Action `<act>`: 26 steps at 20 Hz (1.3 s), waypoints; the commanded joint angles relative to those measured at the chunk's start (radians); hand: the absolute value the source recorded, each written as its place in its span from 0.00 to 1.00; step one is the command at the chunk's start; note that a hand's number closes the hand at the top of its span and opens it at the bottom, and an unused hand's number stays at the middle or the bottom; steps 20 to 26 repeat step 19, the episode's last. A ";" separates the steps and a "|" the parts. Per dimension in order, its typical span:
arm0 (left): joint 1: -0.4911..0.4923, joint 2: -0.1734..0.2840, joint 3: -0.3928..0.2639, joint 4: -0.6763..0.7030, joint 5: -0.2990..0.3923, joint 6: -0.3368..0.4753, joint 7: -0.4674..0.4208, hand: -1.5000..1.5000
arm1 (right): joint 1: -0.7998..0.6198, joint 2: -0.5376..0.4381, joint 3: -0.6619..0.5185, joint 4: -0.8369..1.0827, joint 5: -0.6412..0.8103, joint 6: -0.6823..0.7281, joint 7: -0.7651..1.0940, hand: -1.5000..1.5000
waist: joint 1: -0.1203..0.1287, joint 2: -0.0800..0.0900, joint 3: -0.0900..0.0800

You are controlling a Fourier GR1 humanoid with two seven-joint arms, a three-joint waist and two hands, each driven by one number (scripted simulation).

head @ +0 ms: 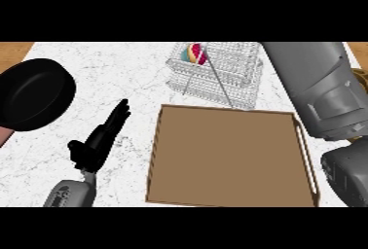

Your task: Pick the cupcake from the tray and place it in the tiered basket

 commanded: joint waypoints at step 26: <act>0.090 0.004 0.039 -0.069 0.007 0.037 0.035 0.50 | 0.433 -0.494 -0.092 -0.558 -0.143 0.165 -0.065 0.00 | -0.105 -0.040 0.003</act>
